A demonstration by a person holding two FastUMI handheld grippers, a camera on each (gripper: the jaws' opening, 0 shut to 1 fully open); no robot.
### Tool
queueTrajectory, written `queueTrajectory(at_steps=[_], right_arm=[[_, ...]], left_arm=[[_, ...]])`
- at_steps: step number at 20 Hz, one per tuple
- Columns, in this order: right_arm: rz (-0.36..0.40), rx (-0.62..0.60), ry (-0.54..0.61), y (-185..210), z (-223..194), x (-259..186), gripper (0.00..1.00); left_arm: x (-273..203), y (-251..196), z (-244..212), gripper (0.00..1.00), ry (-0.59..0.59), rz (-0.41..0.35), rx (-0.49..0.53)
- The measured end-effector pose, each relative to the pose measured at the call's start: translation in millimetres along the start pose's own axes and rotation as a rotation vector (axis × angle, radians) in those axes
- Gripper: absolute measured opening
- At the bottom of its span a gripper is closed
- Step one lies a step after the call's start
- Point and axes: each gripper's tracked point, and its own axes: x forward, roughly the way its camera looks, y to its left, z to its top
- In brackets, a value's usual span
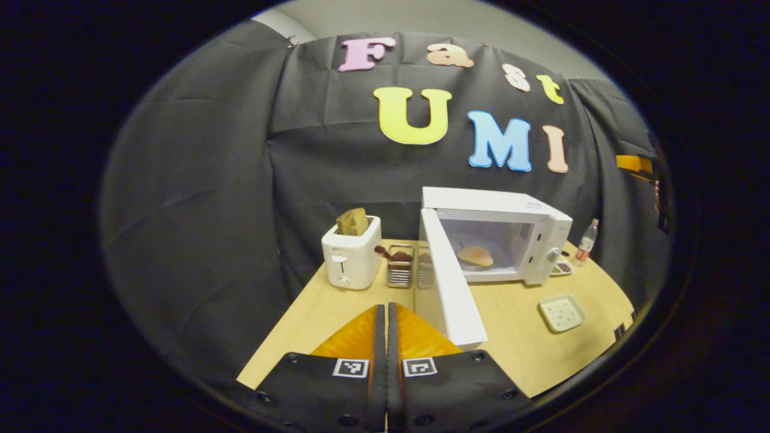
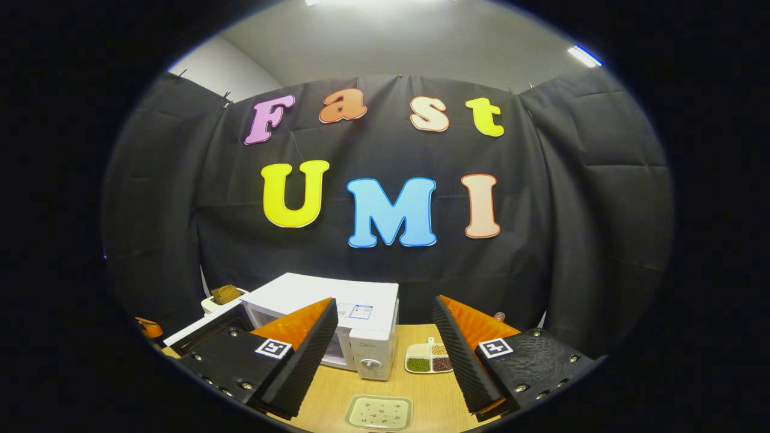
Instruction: Open the microwave oven with the left hand, put the food in, and close the microwave oven.
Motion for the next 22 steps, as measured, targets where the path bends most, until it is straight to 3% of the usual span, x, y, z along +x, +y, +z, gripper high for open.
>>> queueTrajectory(at_steps=[11,22], right_arm=[[0.027,0.024,0.007,0.0,-0.2,12.7,0.97],[-0.091,0.053,-0.001,-58.6,-0.7,10.8,0.97]], left_arm=[[-14.9,-59.3,-6.6,0.07,0.04,-0.093,0.023],[10.5,-157.9,0.8,0.07,0.061,-0.253,0.023]])
